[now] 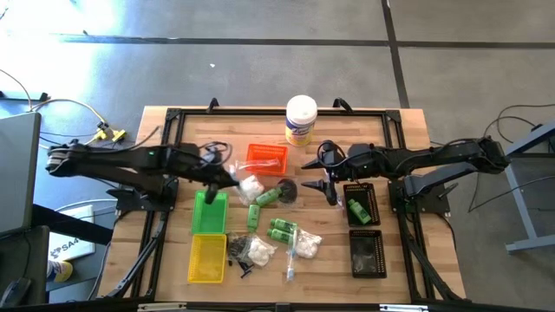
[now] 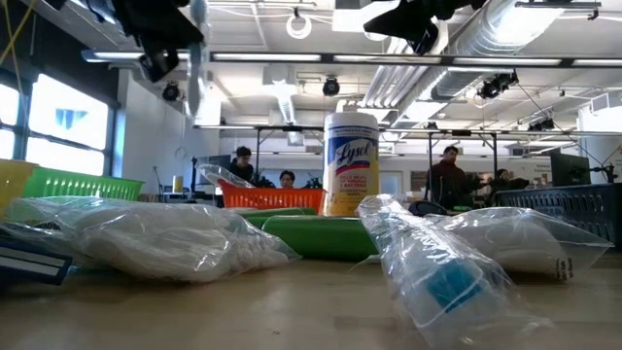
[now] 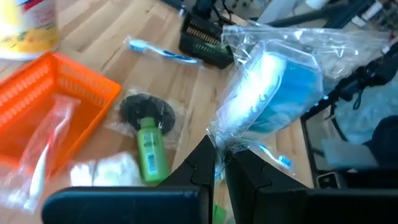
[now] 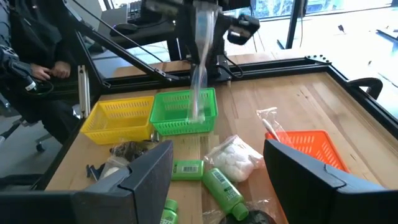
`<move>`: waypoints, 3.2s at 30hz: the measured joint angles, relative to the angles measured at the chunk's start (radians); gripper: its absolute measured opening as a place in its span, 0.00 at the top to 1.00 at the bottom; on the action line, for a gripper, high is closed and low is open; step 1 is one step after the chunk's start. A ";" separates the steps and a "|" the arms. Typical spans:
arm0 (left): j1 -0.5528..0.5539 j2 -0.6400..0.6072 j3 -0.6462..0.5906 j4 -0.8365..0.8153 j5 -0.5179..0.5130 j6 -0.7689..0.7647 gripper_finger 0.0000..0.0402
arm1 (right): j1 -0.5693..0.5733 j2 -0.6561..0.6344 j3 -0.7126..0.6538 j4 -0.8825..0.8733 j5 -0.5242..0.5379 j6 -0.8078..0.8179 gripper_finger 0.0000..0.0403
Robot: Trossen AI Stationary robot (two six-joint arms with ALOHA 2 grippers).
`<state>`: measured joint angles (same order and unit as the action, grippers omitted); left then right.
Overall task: Pick & Place Travel size toiletries
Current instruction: Put the blue toothbrush into the green bin
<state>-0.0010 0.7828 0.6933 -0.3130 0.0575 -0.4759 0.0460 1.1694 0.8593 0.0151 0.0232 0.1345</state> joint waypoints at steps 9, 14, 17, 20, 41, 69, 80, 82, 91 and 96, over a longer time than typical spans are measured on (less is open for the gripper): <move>0.000 -0.110 0.000 -0.135 -0.049 -0.054 0.95 | 0.000 0.000 0.000 -0.004 0.004 -0.005 0.40; 0.000 -0.105 0.000 -0.135 -0.049 -0.056 0.95 | 0.000 0.000 0.000 -0.006 0.003 -0.055 0.40; 0.000 -0.105 0.000 -0.144 -0.050 -0.057 0.95 | 0.000 0.000 0.000 -0.005 0.004 -0.057 0.40; 0.000 -0.105 0.000 -0.164 -0.050 -0.063 0.95 | 0.000 0.000 0.000 -0.005 0.003 -0.057 0.40; 0.000 -0.105 0.000 -0.419 0.016 -0.291 0.95 | 0.000 0.000 0.000 -0.004 0.003 -0.082 0.40; 0.000 0.031 0.000 -0.535 0.005 -0.468 0.95 | 0.000 0.000 0.000 -0.013 0.003 -0.139 0.40; 0.000 0.099 0.000 -0.578 0.095 -0.464 0.95 | 0.000 0.000 0.000 -0.010 0.003 -0.133 0.40; 0.000 0.099 0.000 -0.581 0.118 -0.472 0.95 | 0.000 0.000 0.000 -0.004 0.003 -0.132 0.40; 0.000 0.099 0.000 -0.580 0.135 -0.472 0.95 | 0.000 0.000 0.000 0.000 0.003 -0.132 0.40; 0.000 0.099 0.000 -0.580 0.135 -0.474 0.95 | 0.000 0.000 0.000 -0.003 0.003 -0.132 0.40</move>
<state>-0.0006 0.8818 0.6930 -0.8930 0.1921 -0.9500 0.0456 1.1698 0.8593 0.0116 0.0261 0.0029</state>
